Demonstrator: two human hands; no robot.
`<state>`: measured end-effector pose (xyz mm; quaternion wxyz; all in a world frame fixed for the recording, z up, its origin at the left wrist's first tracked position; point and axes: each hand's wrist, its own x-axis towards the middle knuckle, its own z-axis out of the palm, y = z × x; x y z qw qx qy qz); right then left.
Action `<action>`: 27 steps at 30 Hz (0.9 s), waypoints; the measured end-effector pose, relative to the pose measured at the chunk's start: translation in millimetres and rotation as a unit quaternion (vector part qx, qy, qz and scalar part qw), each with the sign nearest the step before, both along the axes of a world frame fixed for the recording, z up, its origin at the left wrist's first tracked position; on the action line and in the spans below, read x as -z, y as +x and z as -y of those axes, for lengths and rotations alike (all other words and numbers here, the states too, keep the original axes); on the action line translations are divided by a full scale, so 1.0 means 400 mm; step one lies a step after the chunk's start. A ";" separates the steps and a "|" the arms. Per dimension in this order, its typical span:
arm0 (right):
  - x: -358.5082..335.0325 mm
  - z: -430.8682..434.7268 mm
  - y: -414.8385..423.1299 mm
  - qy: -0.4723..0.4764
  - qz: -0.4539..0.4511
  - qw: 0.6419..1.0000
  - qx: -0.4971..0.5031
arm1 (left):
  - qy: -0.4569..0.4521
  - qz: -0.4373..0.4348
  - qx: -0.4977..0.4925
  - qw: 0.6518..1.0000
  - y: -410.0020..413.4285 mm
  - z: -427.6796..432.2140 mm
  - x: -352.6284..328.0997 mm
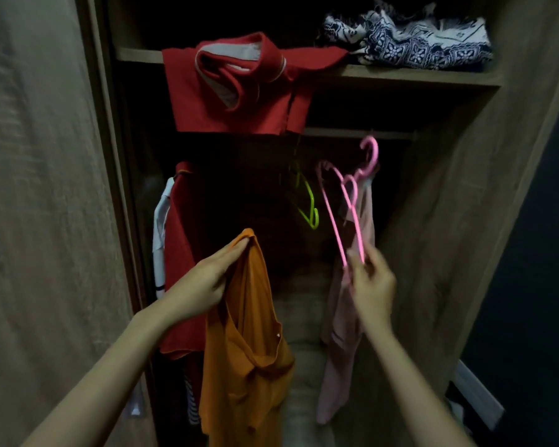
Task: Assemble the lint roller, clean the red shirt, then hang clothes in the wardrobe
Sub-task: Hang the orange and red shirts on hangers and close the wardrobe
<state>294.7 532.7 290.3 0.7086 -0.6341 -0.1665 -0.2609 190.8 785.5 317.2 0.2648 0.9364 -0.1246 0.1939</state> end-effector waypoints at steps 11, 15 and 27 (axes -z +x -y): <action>0.213 0.253 -0.231 -0.051 -0.153 0.979 -0.126 | 0.016 -0.045 -0.062 0.997 0.101 -0.003 0.072; 0.200 0.318 -0.276 -0.078 -0.187 0.964 -0.171 | 0.027 -0.080 -0.072 0.994 0.148 0.004 0.112; 0.159 0.345 -0.328 -0.142 -0.180 0.956 -0.182 | 0.084 -0.136 -0.044 0.986 0.165 0.080 0.096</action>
